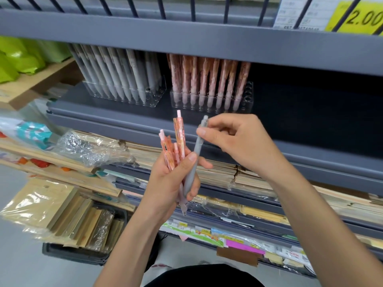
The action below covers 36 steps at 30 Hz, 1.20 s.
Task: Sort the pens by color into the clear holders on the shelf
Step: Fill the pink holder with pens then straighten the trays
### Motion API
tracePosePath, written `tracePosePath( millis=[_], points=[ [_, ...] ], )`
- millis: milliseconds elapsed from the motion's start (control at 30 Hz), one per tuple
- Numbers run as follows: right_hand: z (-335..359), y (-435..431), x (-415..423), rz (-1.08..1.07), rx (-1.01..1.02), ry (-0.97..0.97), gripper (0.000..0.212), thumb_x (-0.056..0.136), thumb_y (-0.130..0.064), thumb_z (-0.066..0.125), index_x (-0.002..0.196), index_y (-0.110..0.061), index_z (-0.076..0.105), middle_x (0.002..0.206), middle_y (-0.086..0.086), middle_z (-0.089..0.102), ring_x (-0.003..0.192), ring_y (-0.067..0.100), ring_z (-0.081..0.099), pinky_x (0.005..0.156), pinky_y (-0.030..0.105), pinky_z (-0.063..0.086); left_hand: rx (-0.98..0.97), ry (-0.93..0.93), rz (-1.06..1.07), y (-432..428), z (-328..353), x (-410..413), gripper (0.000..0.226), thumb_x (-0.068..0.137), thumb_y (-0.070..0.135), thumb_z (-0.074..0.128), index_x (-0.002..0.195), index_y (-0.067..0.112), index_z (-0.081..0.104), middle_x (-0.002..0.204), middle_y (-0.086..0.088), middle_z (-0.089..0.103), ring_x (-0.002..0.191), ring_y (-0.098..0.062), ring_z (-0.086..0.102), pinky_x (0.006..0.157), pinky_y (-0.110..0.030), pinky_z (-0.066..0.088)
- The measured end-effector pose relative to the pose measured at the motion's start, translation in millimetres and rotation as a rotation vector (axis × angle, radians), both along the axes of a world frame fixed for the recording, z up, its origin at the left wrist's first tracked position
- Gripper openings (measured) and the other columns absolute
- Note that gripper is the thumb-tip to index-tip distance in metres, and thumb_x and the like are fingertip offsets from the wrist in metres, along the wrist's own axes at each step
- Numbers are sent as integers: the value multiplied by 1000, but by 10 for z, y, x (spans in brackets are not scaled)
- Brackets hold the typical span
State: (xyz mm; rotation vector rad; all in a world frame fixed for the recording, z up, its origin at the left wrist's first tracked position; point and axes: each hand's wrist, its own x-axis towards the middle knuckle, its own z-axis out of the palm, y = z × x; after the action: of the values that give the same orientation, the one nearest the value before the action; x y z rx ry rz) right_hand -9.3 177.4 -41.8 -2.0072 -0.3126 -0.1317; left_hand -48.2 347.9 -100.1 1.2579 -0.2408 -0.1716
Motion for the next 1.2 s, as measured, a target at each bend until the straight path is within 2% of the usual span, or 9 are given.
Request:
tracePosePath(
  millis=[167, 267, 367, 433, 633, 733, 833, 1000, 1200],
  points=[
    [-24, 202, 82, 39, 382, 190, 13, 87, -22, 71, 93, -11, 72, 79, 6, 71, 61, 14, 58, 54, 27, 48, -89, 45, 17, 226, 20, 47, 25, 103, 28, 49, 109, 3, 52, 104, -18, 75, 49, -20, 66, 38, -23, 48],
    [43, 376, 149, -33, 593, 102, 6, 91, -14, 64, 94, -9, 66, 87, 13, 74, 67, 20, 65, 63, 29, 55, -116, 90, 75, 503, -17, 106, 19, 104, 28, 50, 110, 10, 50, 106, -18, 75, 51, -20, 68, 38, -24, 49],
    [160, 553, 253, -216, 693, -86, 1, 90, -12, 63, 91, -12, 63, 78, 4, 73, 66, 19, 68, 67, 29, 56, -70, 96, 118, 789, -50, 168, 24, 103, 30, 51, 92, 20, 71, 101, -28, 71, 41, -15, 57, 36, -22, 41],
    [233, 705, 316, -327, 650, -223, 4, 91, -11, 63, 90, -14, 61, 75, -2, 72, 66, 18, 69, 66, 28, 56, -46, 102, 123, 945, -63, 218, 28, 101, 34, 53, 86, 23, 74, 100, -33, 67, 37, -14, 49, 35, -21, 37],
    [263, 1227, 483, -471, 535, -451, 10, 93, -7, 59, 101, -14, 58, 79, -21, 71, 74, -2, 67, 68, 14, 52, -102, 173, 32, 1278, -114, 366, 30, 95, 37, 60, 106, 9, 64, 86, -11, 71, 37, -11, 46, 33, -20, 36],
    [202, 1351, 580, -517, 468, -413, 14, 92, -18, 61, 105, -11, 59, 87, -9, 73, 82, 11, 71, 78, 32, 58, -62, 209, -12, 1398, -137, 387, 28, 96, 41, 61, 97, 14, 70, 82, -16, 67, 36, -10, 43, 32, -20, 33],
    [192, 1418, 659, -578, 282, -376, 20, 90, -36, 62, 102, -20, 62, 90, -5, 73, 84, 18, 71, 81, 45, 57, -32, 205, -54, 1511, -162, 404, 45, 102, 37, 51, 113, -6, 56, 66, -1, 67, 34, -8, 40, 33, -18, 30],
    [367, 1541, 842, -603, 14, -358, 34, 90, -43, 55, 94, -12, 68, 86, 8, 72, 84, 32, 68, 83, 49, 53, 15, 197, -122, 1676, -173, 423, 50, 102, 36, 47, 114, -13, 54, 54, 5, 62, 34, -9, 37, 34, -20, 25],
    [555, 1599, 1111, -660, -187, -108, 40, 96, -41, 53, 119, -9, 62, 104, 17, 69, 94, 32, 66, 88, 44, 52, 0, 218, -137, 1772, -187, 402, 47, 99, 34, 51, 111, -11, 53, 57, 3, 64, 33, -11, 38, 34, -21, 24]
  ],
)
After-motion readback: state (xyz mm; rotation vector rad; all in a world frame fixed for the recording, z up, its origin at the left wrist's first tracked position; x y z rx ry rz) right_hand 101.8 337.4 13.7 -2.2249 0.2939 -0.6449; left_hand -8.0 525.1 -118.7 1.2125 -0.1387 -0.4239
